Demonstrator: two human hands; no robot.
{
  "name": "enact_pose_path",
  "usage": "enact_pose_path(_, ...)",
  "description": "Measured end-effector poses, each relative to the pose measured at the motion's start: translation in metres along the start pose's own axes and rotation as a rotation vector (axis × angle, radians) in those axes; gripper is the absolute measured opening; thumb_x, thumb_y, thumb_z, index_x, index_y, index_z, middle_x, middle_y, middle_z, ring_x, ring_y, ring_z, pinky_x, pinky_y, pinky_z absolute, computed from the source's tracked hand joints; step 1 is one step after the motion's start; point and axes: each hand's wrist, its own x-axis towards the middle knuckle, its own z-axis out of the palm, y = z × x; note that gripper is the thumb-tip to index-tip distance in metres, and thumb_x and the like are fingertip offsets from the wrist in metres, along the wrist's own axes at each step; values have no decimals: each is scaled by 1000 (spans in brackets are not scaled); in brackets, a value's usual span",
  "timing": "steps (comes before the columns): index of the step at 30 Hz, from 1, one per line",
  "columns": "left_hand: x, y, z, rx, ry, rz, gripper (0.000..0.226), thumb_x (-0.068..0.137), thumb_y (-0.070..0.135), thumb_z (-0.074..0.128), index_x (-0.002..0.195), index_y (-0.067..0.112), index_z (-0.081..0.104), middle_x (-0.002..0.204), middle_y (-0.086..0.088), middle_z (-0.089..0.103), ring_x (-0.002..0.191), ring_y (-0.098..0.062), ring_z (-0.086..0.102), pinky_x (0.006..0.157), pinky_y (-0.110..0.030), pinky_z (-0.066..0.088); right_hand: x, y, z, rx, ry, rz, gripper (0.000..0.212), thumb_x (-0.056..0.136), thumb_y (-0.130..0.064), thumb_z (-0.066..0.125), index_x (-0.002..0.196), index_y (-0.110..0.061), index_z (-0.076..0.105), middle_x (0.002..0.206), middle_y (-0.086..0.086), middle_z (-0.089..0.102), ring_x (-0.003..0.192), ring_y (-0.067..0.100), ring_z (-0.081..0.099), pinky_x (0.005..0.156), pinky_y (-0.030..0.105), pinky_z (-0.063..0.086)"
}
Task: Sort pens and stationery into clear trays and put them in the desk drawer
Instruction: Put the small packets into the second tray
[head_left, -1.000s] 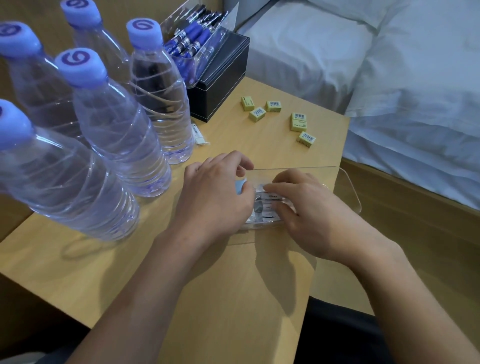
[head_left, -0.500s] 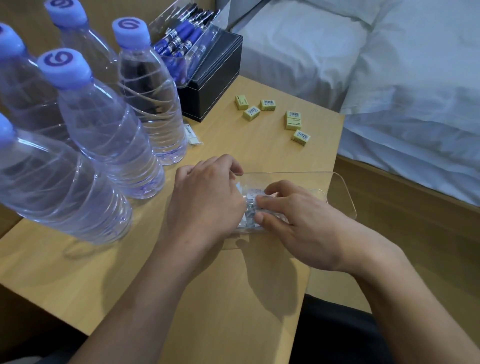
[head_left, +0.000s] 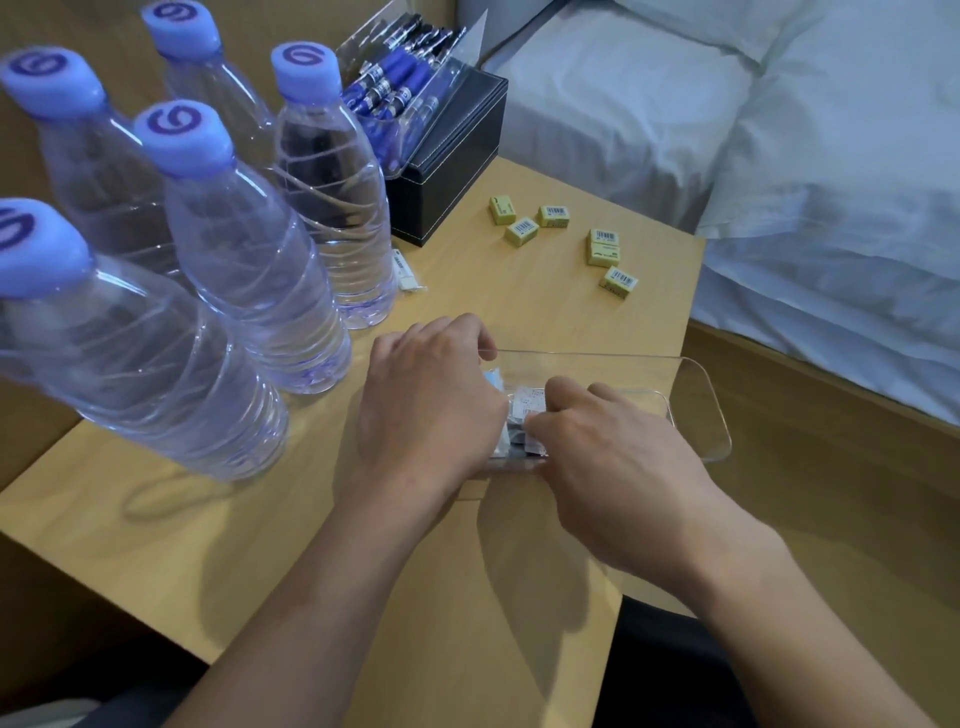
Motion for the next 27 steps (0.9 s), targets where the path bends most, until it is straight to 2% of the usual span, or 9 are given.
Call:
enact_pose_path(5, 1, -1, 1, -7, -13, 22, 26, 82, 19, 47, 100, 26, 62, 102, 12, 68, 100, -14, 59, 99, -29, 33, 4, 0, 1, -5, 8, 35, 12, 93, -17, 53, 99, -23, 61, 95, -6, 41, 87, 22, 45, 67, 37, 48)
enact_pose_path(7, 1, -2, 1, -12, -31, 29, 25, 83, 18, 48, 101, 25, 62, 102, 12, 67, 100, -14, 59, 99, -29, 32, 3, 6, -1, 42, 14, 35, 13, 94, -26, 54, 104, -27, 63, 100, -7, 44, 94, 20, 50, 71, 37, 50)
enact_pose_path(12, 2, -3, 1, -14, -43, 26, 29, 80, 17, 43, 100, 27, 61, 101, 12, 67, 99, -14, 58, 97, -29, 32, -4, 25, -21, 258, 7, 21, 33, 93, -49, 59, 122, -34, 63, 115, -18, 58, 106, 6, 58, 90, 33, 52)
enact_pose_path(14, 2, -3, 1, -11, -47, 28, 30, 79, 18, 40, 99, 27, 60, 101, 12, 67, 98, -14, 57, 96, -29, 32, -3, 32, -33, 321, 42, 30, 39, 92, -53, 60, 127, -36, 61, 114, -21, 61, 104, -1, 58, 91, 28, 52)
enact_pose_path(18, 2, -3, 1, -9, -65, 27, 26, 83, 17, 42, 99, 28, 59, 103, 13, 66, 99, -12, 56, 96, -28, 30, 20, 38, -55, 512, 207, 32, 20, 94, -40, 63, 109, -30, 72, 94, -19, 69, 87, -3, 64, 80, 24, 53)
enact_pose_path(20, 1, -3, 1, -4, -48, 38, 24, 87, 12, 48, 101, 28, 60, 103, 13, 66, 99, -11, 56, 96, -27, 30, 44, 35, -61, 562, 306, 31, 14, 95, -29, 63, 100, -25, 75, 86, -16, 69, 85, 5, 67, 76, 24, 51)
enact_pose_path(22, 1, -3, -1, -5, -41, 42, 26, 87, 12, 49, 103, 27, 62, 104, 12, 67, 99, -13, 56, 97, -28, 31, 74, 27, -65, 583, 365, 26, 14, 95, -21, 62, 94, -20, 76, 85, -10, 71, 87, 12, 69, 80, 27, 53)
enact_pose_path(24, 1, -1, -3, -3, -54, 43, 28, 85, 14, 45, 103, 26, 63, 103, 11, 67, 99, -15, 57, 97, -29, 32, 108, 15, -66, 600, 371, 12, 17, 93, -15, 59, 89, -17, 75, 84, -4, 72, 87, 18, 70, 83, 33, 56)
enact_pose_path(27, 1, 1, -4, 21, -64, 45, 37, 75, 21, 33, 98, 26, 62, 100, 8, 68, 98, -18, 59, 97, -33, 35, 161, -8, -61, 472, 326, -51, 21, 88, -13, 54, 86, -10, 75, 82, 2, 72, 81, 24, 69, 75, 37, 59)
